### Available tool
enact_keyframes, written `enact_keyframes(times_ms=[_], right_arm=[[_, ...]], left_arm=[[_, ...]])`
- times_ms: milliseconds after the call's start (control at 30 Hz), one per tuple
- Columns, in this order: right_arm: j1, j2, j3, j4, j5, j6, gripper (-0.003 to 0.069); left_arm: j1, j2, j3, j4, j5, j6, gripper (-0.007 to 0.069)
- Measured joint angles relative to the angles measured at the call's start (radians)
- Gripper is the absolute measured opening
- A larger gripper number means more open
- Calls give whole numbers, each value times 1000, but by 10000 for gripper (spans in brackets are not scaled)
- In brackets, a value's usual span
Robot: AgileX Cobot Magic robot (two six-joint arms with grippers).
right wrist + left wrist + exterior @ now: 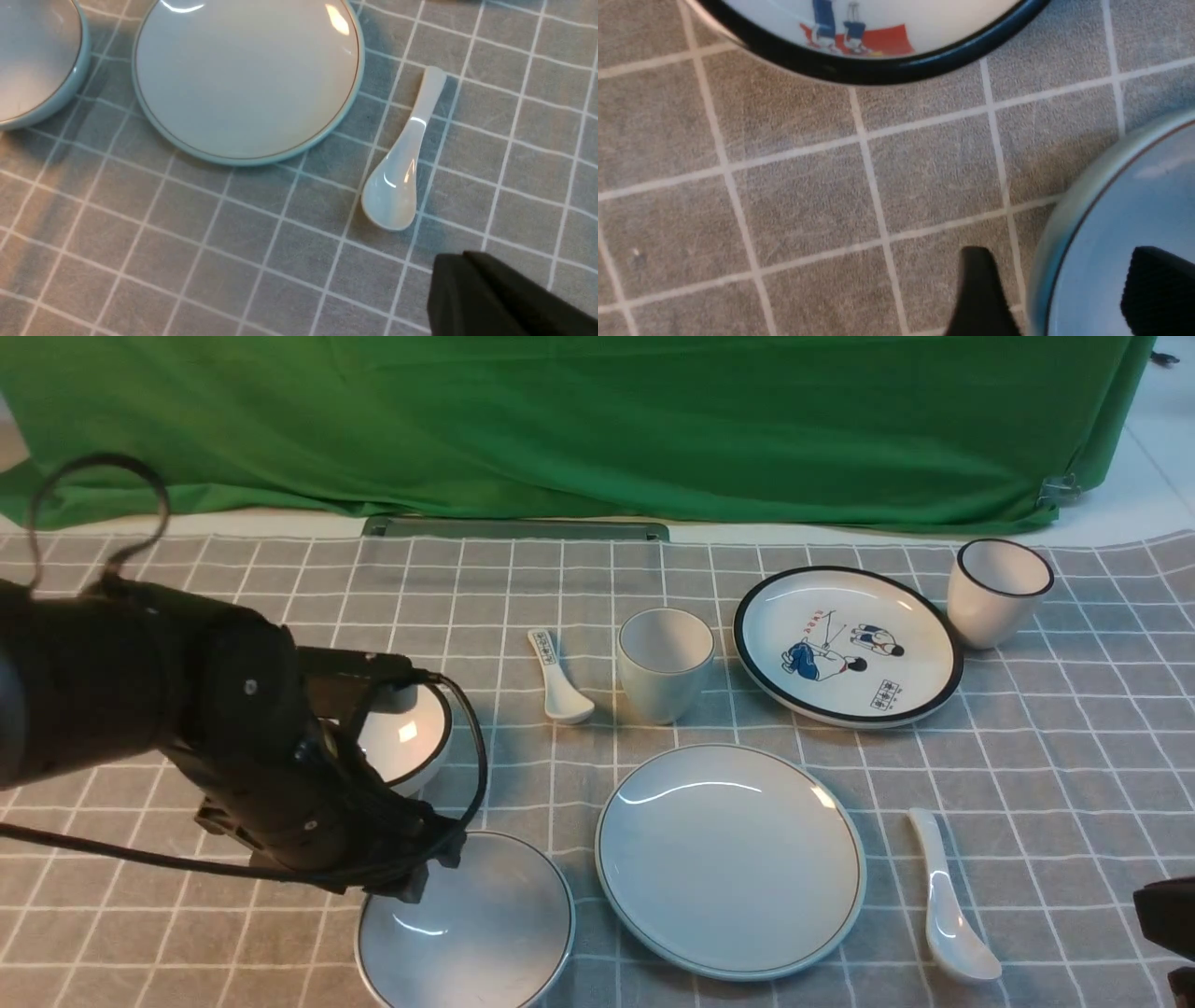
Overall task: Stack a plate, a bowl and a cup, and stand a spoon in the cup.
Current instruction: Use the left arm to grab a blue rice bowl, then use the left arm to put the blue rice bowl into the blue large plate in the middle
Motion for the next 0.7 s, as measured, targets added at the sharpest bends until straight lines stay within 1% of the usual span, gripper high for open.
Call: enact_keyframes(times_ms=[33, 100, 133, 167, 200, 233, 267, 300, 333, 400, 467, 567, 633, 700], right_arm=[[0, 0, 2, 0, -4, 1, 22], [0, 0, 4, -1, -5, 1, 22], [0, 0, 5, -3, -5, 1, 22], [0, 0, 5, -9, -6, 1, 22], [0, 0, 5, -22, -5, 2, 22], [0, 0, 5, -26, -4, 3, 22], [0, 0, 5, -43, 0, 9, 22], [0, 0, 3, -85, 20, 44, 22], [0, 0, -1, -132, 54, 87, 22], [-3, 0, -21, -203, 134, 137, 22], [-12, 0, -45, -260, 233, 168, 22], [-20, 0, -67, -291, 319, 184, 22], [-20, 0, -69, -293, 328, 185, 22], [-20, 0, -71, -295, 330, 186, 22]], left_arm=[[0, 27, 0, -3, -13, -5, 485], [0, 52, 0, -14, -16, -12, 490], [0, 69, 0, -29, -12, -15, 465], [0, 77, 0, -44, -11, -16, 414], [-1, 86, -1, -60, -6, -14, 321], [-1, 86, -1, -62, -6, -13, 302], [-1, 87, -5, -68, 4, -8, 222], [-1, 84, -24, -71, 44, 5, 127], [-1, 75, -49, -76, 77, 9, 88], [-3, 61, -107, -75, 132, 10, 39], [-16, 46, -183, -63, 174, 11, 29], [-63, 39, -318, -90, 184, 11, 28], [-99, 54, -371, -116, 189, 11, 28], [-157, 99, -456, -141, 192, 11, 28]])
